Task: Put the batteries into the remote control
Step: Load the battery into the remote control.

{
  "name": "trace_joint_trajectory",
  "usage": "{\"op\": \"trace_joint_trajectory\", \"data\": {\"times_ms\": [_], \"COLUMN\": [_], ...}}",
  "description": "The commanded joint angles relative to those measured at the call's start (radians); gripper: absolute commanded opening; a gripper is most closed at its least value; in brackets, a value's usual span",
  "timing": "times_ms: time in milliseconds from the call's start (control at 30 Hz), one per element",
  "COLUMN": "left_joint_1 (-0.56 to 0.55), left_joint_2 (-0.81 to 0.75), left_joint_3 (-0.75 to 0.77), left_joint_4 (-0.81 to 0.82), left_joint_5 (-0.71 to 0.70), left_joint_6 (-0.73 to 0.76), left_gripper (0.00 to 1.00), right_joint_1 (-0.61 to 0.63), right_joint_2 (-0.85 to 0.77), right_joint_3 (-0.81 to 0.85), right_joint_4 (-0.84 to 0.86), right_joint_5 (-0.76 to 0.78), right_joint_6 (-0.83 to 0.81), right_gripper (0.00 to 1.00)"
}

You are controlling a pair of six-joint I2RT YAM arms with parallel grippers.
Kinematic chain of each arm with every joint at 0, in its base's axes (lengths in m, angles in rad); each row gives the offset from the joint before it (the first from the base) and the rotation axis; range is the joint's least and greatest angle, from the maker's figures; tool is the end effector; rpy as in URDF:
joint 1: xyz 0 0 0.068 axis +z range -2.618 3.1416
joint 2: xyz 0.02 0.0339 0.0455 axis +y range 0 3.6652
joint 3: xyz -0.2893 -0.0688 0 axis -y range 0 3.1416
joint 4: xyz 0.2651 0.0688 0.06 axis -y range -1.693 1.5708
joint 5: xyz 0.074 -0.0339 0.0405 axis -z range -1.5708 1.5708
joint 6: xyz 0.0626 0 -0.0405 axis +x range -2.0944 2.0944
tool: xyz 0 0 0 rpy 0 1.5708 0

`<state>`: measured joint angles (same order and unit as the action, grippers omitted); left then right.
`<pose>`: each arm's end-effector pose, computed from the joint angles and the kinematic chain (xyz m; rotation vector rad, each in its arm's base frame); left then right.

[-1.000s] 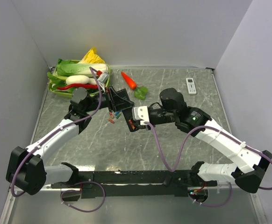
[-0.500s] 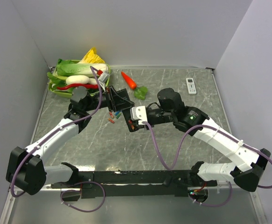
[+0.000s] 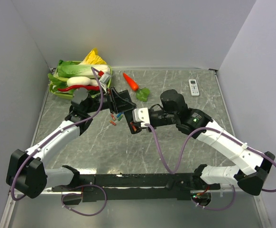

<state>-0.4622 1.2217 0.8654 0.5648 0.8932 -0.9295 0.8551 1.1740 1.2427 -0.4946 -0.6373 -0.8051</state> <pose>0.2479 -0.1780 0.3726 0.5017 1.6219 -1.6932 0.1568 0.2371 0.4070 -1.6960 0.9965 0.6655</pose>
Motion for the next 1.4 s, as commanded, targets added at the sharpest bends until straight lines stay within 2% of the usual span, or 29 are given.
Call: {"op": "trace_joint_trajectory", "data": {"times_ms": [0,200,433,600,1033,1233,1333,1367], "left_joint_1": [-0.004,-0.004,-0.004,-0.003,0.003,0.007,0.005,0.005], "left_joint_2": [-0.027,-0.034,-0.041,-0.047,-0.094,-0.1,-0.106,-0.11], "left_joint_3": [0.04,0.046,0.018,-0.032,-0.063,-0.114,-0.152,-0.161], "left_joint_4": [0.15,0.181,0.136,0.202,0.221,0.182,0.172,0.167], "left_joint_5": [-0.016,-0.039,-0.08,-0.123,-0.244,-0.284,-0.309,-0.318], "left_joint_6": [-0.086,-0.121,-0.1,-0.15,-0.193,-0.144,-0.103,-0.091], "left_gripper": [0.02,0.02,0.02,0.02,0.02,0.02,0.02,0.02], "right_joint_1": [0.009,0.009,0.009,0.01,0.009,0.01,0.012,0.013], "right_joint_2": [-0.014,-0.039,-0.066,-0.066,-0.066,-0.076,-0.088,-0.094], "right_joint_3": [-0.026,-0.081,-0.132,-0.153,-0.261,-0.223,-0.175,-0.163], "right_joint_4": [-0.004,0.025,0.117,0.137,0.201,0.215,0.231,0.235], "right_joint_5": [-0.001,0.024,0.062,0.074,0.108,0.096,0.085,0.082], "right_joint_6": [-0.008,0.018,0.086,0.095,0.122,0.155,0.184,0.201], "right_gripper": [0.15,0.14,0.15,0.15,0.15,0.16,0.2,0.24]}}
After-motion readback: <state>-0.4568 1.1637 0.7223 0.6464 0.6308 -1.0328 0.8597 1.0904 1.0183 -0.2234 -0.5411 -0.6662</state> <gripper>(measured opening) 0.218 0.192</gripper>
